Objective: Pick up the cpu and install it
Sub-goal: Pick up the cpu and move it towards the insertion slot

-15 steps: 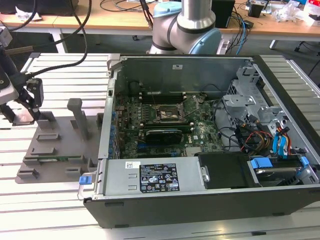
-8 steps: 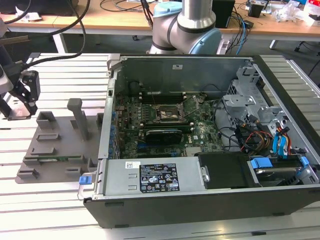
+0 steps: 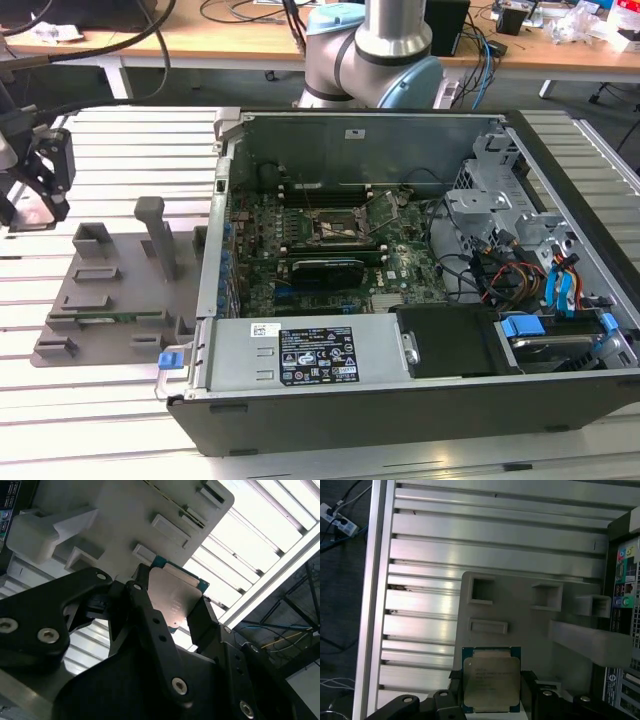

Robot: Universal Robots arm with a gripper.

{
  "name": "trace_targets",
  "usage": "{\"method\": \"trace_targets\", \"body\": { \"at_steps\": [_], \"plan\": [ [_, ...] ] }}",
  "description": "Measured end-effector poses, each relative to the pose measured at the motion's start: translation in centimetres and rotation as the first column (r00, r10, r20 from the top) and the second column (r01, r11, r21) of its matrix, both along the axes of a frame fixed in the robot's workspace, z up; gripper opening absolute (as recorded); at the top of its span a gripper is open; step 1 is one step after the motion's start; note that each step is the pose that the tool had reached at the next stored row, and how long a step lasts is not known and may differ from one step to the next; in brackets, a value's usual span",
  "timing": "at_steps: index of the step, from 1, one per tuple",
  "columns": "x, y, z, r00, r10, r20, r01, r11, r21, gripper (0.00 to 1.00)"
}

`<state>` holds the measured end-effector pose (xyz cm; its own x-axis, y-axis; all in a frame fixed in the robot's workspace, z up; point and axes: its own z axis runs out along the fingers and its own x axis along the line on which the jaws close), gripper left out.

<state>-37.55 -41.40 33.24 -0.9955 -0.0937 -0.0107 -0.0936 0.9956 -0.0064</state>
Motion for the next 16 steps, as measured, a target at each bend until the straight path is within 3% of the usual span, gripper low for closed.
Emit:
{"method": "trace_targets", "body": {
  "at_steps": [7,16],
  "plan": [
    [0.07,0.00,0.82,1.0000,0.000,-0.0003,0.000,1.0000,-0.0001,0.55],
    [0.12,0.00,3.13,1.0000,0.000,-0.0004,0.000,1.0000,-0.0001,0.55]
  ]
}}
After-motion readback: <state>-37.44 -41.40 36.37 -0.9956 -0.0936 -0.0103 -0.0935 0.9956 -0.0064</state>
